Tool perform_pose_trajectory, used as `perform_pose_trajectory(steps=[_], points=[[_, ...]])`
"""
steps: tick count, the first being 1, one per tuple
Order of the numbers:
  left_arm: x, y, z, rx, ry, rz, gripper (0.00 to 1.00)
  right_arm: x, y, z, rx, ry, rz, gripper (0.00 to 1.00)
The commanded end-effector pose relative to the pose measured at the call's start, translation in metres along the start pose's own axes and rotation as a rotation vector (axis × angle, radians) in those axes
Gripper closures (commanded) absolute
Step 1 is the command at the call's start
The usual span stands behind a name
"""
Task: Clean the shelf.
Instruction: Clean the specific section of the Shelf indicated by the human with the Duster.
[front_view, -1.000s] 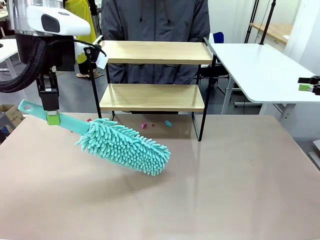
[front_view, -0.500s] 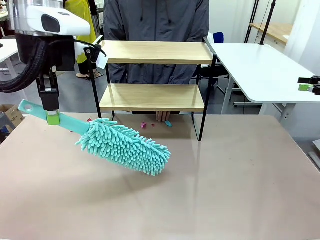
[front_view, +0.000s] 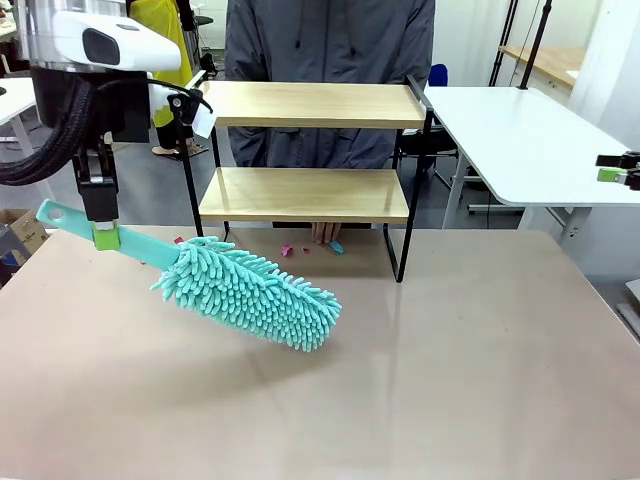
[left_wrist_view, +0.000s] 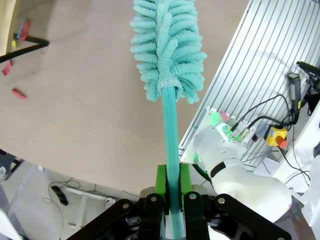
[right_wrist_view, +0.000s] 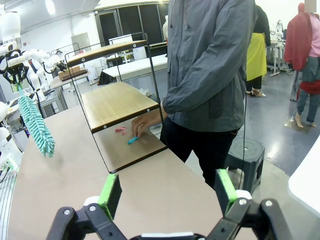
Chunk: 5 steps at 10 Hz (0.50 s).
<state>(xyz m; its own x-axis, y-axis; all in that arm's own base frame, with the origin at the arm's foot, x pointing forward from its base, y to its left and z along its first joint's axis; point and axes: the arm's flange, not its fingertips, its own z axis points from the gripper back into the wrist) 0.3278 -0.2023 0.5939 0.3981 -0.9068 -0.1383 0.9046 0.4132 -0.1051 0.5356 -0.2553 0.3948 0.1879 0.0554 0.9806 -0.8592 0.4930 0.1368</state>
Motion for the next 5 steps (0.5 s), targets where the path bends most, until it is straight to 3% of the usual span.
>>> perform_pose_trajectory(steps=[1, 5], points=[[-0.0011, -0.0005, 0.0022, 0.005, -0.008, -0.002, 0.87, 0.0025, 0.0006, -0.0006, -0.001, 0.004, 0.000, 0.00], [-0.0011, -0.0005, 0.0022, 0.005, -0.008, -0.002, 0.87, 0.0025, 0.0006, -0.0006, -0.001, 0.004, 0.000, 0.00]])
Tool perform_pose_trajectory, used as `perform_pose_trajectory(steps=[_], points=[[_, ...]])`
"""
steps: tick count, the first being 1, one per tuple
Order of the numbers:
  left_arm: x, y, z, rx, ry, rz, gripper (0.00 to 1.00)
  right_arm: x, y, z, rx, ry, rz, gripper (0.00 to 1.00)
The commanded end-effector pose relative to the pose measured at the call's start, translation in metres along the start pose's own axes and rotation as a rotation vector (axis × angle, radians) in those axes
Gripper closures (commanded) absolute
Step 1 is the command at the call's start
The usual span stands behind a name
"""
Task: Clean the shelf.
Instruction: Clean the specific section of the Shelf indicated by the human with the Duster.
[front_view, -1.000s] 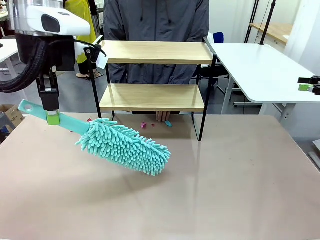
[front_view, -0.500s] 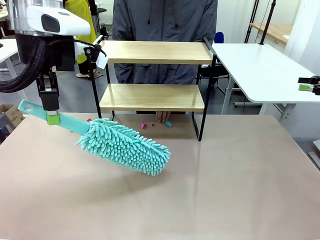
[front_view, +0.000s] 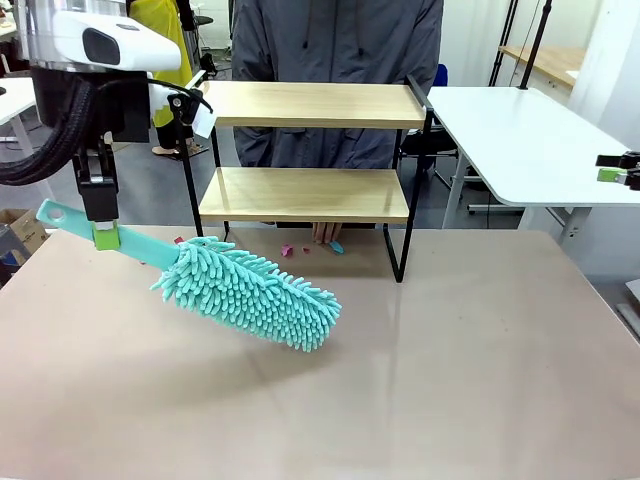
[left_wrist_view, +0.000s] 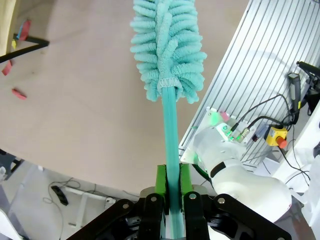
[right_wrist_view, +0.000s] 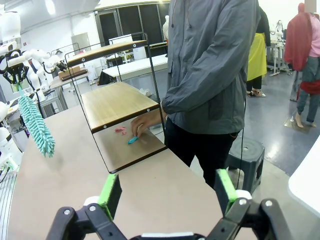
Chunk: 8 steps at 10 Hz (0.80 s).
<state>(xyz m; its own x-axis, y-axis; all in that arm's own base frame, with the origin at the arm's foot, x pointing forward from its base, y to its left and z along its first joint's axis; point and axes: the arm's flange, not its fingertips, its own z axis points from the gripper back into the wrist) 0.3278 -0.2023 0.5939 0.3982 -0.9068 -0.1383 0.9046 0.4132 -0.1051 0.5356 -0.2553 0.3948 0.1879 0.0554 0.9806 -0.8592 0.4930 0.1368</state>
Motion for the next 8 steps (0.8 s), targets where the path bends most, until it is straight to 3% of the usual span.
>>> perform_pose_trajectory(steps=[1, 3, 5, 8], points=[[-0.001, -0.001, 0.002, 0.005, -0.008, -0.002, 0.87, 0.002, 0.001, -0.001, -0.001, 0.004, 0.000, 0.00], [0.015, -0.011, -0.007, -0.017, -0.007, 0.058, 0.87, 0.002, 0.001, -0.001, -0.001, 0.004, 0.000, 0.00], [0.046, -0.023, -0.021, -0.036, -0.075, 0.124, 0.87, 0.002, 0.001, -0.001, -0.001, 0.004, 0.000, 0.00], [0.076, -0.046, -0.037, -0.013, -0.180, 0.371, 0.87, 0.002, 0.001, -0.001, -0.001, 0.004, 0.000, 0.00]])
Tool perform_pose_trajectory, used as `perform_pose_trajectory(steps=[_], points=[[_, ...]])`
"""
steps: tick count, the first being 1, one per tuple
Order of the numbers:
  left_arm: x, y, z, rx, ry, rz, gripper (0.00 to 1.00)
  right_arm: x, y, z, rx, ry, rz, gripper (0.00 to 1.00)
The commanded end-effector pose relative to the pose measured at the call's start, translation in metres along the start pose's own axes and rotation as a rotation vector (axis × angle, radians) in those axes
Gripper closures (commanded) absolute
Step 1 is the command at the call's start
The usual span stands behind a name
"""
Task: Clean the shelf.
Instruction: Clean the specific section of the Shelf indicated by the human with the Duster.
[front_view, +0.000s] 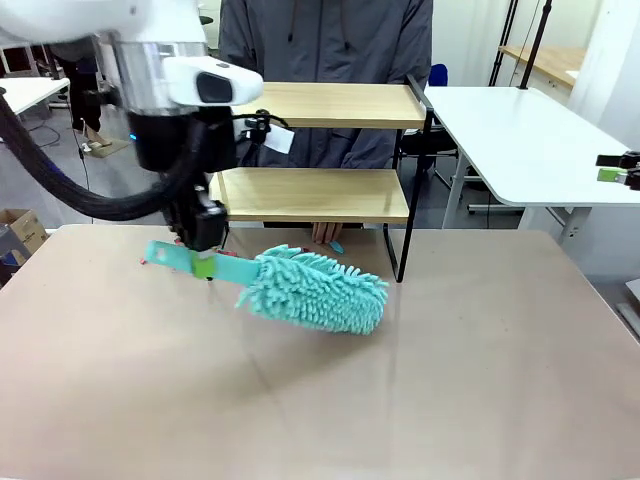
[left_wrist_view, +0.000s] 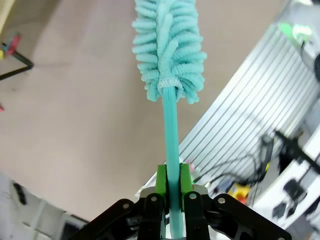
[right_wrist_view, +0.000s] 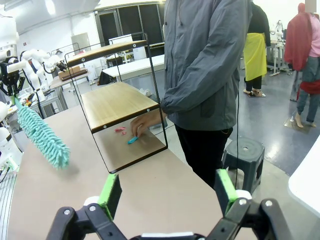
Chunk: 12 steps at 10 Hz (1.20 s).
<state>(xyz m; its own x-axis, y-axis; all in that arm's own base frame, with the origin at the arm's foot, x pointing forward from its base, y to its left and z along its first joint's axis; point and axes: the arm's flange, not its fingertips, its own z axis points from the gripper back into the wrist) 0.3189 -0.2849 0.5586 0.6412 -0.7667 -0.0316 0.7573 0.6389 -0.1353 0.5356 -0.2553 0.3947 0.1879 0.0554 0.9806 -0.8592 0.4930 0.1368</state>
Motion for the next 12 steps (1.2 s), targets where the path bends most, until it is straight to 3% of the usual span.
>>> perform_pose_trajectory(steps=[1, 5, 6, 7, 11, 12], points=[[0.003, -0.015, -0.014, 0.096, -0.076, 0.192, 0.87, 0.003, 0.001, -0.001, -0.001, 0.004, 0.000, 0.00], [0.029, -0.043, -0.042, 0.107, -0.205, 0.305, 0.87, 0.003, 0.001, -0.001, -0.001, 0.004, 0.000, 0.00], [0.034, -0.044, -0.046, 0.111, -0.209, 0.312, 0.87, 0.003, 0.001, -0.001, -0.001, 0.004, 0.000, 0.00], [0.036, -0.043, -0.044, 0.110, -0.152, 0.315, 0.87, 0.003, 0.001, -0.001, -0.001, 0.004, 0.000, 0.00], [0.036, -0.046, -0.045, 0.085, -0.174, 0.296, 0.87, 0.003, 0.001, -0.001, -0.001, 0.004, 0.000, 0.00], [0.051, -0.053, -0.055, 0.068, -0.228, 0.345, 0.87, 0.003, 0.001, -0.001, -0.001, 0.004, 0.000, 0.00]])
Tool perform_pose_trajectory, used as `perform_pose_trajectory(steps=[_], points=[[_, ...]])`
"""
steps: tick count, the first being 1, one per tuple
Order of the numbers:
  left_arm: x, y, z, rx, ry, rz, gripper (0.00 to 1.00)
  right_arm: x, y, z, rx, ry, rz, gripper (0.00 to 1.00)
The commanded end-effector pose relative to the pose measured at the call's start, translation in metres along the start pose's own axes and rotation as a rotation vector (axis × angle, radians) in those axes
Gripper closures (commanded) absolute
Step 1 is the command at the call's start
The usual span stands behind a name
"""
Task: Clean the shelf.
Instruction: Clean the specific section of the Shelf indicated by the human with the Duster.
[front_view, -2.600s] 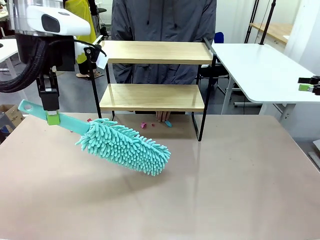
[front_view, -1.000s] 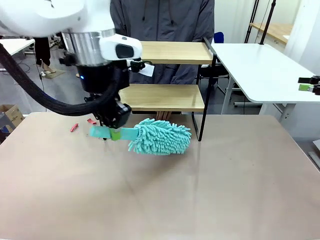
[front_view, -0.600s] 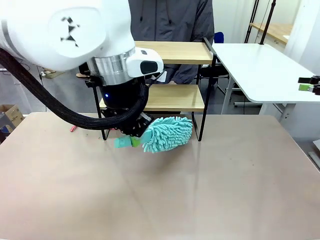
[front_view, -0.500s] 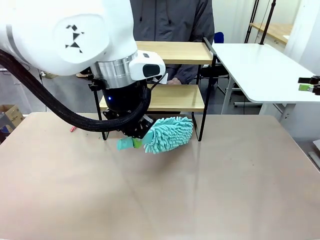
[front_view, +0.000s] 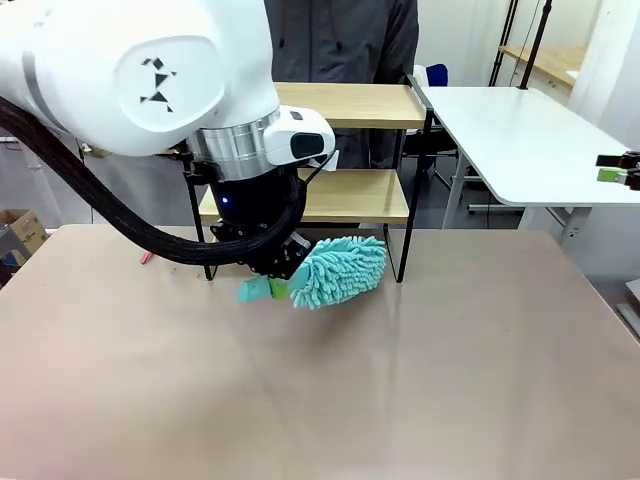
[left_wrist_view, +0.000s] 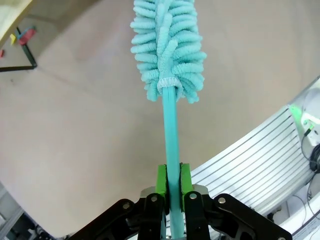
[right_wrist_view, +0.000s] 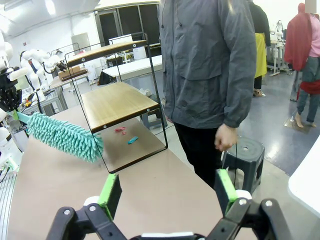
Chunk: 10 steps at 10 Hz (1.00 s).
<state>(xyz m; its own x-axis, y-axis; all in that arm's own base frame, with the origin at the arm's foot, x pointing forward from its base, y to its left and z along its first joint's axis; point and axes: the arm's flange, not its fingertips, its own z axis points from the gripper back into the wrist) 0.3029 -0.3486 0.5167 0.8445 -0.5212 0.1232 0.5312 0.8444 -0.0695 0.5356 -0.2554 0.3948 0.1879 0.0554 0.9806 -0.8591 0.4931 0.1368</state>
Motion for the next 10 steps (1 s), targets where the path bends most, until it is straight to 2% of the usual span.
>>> perform_pose_trajectory(steps=[1, 3, 4, 7, 10], points=[[0.011, -0.017, -0.020, -0.018, -0.089, 0.120, 0.87, 0.003, 0.001, -0.001, -0.001, 0.004, 0.000, 0.00], [0.020, -0.035, -0.040, -0.018, -0.167, 0.224, 0.87, 0.003, 0.001, -0.001, -0.001, 0.004, 0.000, 0.00], [0.025, -0.044, -0.048, 0.022, -0.199, 0.275, 0.87, 0.003, 0.001, -0.001, -0.001, 0.004, 0.000, 0.00], [0.043, -0.081, -0.084, 0.053, -0.286, 0.352, 0.87, 0.003, 0.001, -0.001, -0.001, 0.004, 0.000, 0.00], [0.065, -0.098, -0.122, 0.020, -0.345, 0.438, 0.87, 0.003, 0.001, -0.001, -0.001, 0.004, 0.000, 0.00]])
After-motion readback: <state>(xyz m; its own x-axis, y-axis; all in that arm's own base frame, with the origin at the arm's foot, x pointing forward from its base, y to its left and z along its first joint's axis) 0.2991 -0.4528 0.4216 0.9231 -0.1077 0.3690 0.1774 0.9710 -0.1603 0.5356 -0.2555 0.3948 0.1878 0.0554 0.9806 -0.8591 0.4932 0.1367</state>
